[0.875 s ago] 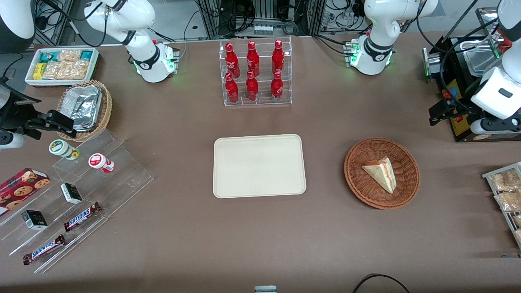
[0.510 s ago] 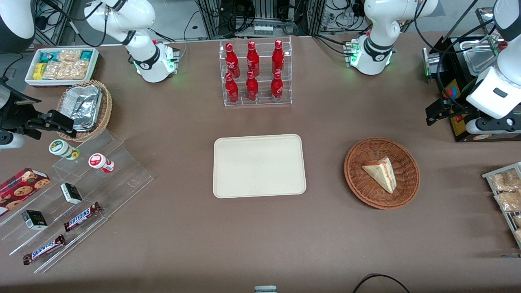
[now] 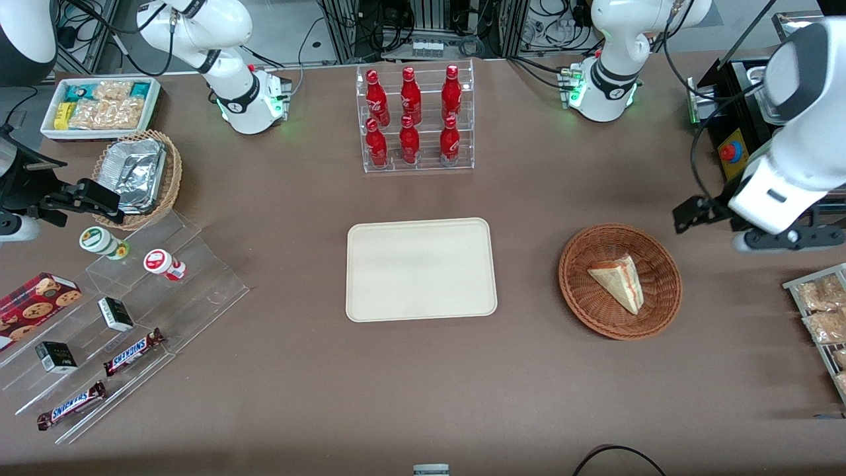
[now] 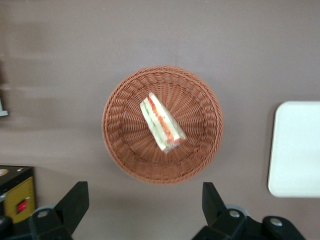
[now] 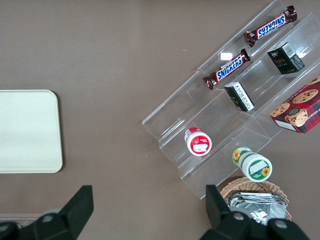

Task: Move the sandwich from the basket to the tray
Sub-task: 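Move the left gripper toward the sandwich in the wicker basket, then lower the left gripper onto the wrapped sandwich and close on it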

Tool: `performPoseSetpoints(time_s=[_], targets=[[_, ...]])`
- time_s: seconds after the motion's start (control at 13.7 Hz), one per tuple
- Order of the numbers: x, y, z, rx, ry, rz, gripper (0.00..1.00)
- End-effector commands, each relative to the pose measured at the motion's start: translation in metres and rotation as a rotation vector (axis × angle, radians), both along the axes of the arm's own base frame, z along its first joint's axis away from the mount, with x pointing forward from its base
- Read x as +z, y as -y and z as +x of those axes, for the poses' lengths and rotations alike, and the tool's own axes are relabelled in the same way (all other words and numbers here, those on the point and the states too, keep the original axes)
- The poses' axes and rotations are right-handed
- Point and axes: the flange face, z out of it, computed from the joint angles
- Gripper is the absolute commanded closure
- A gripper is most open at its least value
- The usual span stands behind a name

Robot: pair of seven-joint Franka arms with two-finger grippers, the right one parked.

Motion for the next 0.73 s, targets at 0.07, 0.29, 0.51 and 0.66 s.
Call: performPoseSetpoints(time_s=[0.07, 0.29, 0.51, 0.66], targets=[[-0.071, 0.012, -0.01, 0.145, 0.069, -0.012, 0.0], [-0.113, 0.019, -0.019, 0.276, 0.134, -0.037, 0.0], [-0.164, 0.018, -0.027, 0.313, 0.119, -0.043, 0.0], [-0.197, 0.018, -0.027, 0.339, 0.12, -0.052, 0.0]])
